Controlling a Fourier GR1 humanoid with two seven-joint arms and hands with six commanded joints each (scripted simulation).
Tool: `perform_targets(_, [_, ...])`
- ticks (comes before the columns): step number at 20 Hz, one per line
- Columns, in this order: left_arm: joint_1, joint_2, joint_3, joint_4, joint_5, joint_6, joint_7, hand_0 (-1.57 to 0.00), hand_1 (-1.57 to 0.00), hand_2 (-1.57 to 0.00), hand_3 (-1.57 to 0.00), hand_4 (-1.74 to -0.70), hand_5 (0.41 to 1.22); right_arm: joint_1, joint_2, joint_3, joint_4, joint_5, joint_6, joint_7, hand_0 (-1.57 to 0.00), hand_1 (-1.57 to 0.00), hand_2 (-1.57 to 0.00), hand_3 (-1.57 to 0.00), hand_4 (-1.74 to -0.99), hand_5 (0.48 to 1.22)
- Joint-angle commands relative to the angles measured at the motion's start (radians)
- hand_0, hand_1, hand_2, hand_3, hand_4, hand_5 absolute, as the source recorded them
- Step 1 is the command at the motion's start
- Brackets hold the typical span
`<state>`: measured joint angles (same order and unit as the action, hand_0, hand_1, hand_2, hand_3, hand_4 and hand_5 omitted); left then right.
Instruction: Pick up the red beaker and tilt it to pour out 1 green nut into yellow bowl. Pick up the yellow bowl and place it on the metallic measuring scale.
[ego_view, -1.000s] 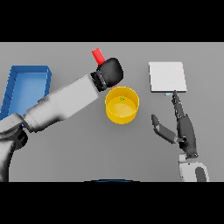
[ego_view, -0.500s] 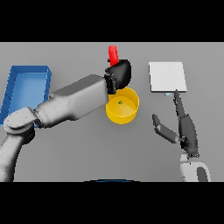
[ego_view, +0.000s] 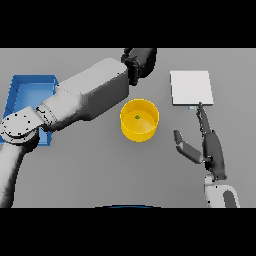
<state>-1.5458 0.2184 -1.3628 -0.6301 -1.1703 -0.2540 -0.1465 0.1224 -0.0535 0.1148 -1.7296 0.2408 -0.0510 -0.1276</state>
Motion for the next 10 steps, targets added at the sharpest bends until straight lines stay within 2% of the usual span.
perform_targets(1, [-0.022, 0.013, 0.016, 0.017, 0.015, 0.008, -0.002, -1.57, -1.57, -1.57, -1.57, -1.73, 1.221, 0.001, -0.004, 0.001, -0.008, 0.001, 0.002, -0.005, 0.0, 0.0, 0.0, 0.0, -1.154, 0.654])
perform_targets(3, [-0.081, 0.051, 0.065, 0.061, 0.056, 0.043, 0.004, -1.57, -1.57, -1.57, -1.18, -1.73, 1.221, -0.018, 0.004, 0.008, 0.015, 0.02, -0.01, 0.003, 0.0, 0.0, 0.0, 0.0, -1.16, 0.66])
perform_targets(4, [-0.107, 0.057, 0.098, 0.116, 0.079, 0.054, 0.043, -1.57, -1.57, -1.57, -1.26, -1.73, 1.221, -0.01, -0.001, 0.006, 0.012, 0.02, -0.01, -0.007, 0.0, 0.0, 0.0, 0.0, -1.16, 0.663])
perform_targets(6, [-0.152, 0.087, 0.19, 0.201, 0.168, 0.076, 0.057, -1.57, -1.57, -1.57, -1.37, -1.73, 1.221, 0.002, 0.006, 0.011, 0.009, 0.006, 0.002, -0.028, 0.0, 0.0, 0.0, 0.0, -1.16, 0.661])
perform_targets(7, [-0.162, 0.089, 0.244, 0.25, 0.221, 0.078, 0.086, -1.57, -1.57, -1.57, -1.41, -1.73, 1.221, -0.008, 0.003, 0.008, 0.01, 0.004, 0.002, -0.018, 0.0, 0.0, 0.0, 0.0, -1.156, 0.658])
perform_targets(9, [-0.169, 0.129, 0.386, 0.316, 0.373, 0.085, 0.124, -1.57, -1.57, -1.57, -1.47, -1.73, 1.221, -0.012, -0.004, 0.01, 0.013, 0.035, -0.017, 0.002, 0.0, 0.0, 0.0, 0.0, -1.146, 0.641])
perform_targets(10, [-0.169, 0.155, 0.463, 0.346, 0.455, 0.096, 0.154, -1.57, -1.57, -1.57, -1.43, -1.74, 1.221, -0.019, -0.005, 0.015, 0.02, 0.055, -0.028, 0.002, 0.0, 0.0, 0.0, 0.0, -1.14, 0.637])
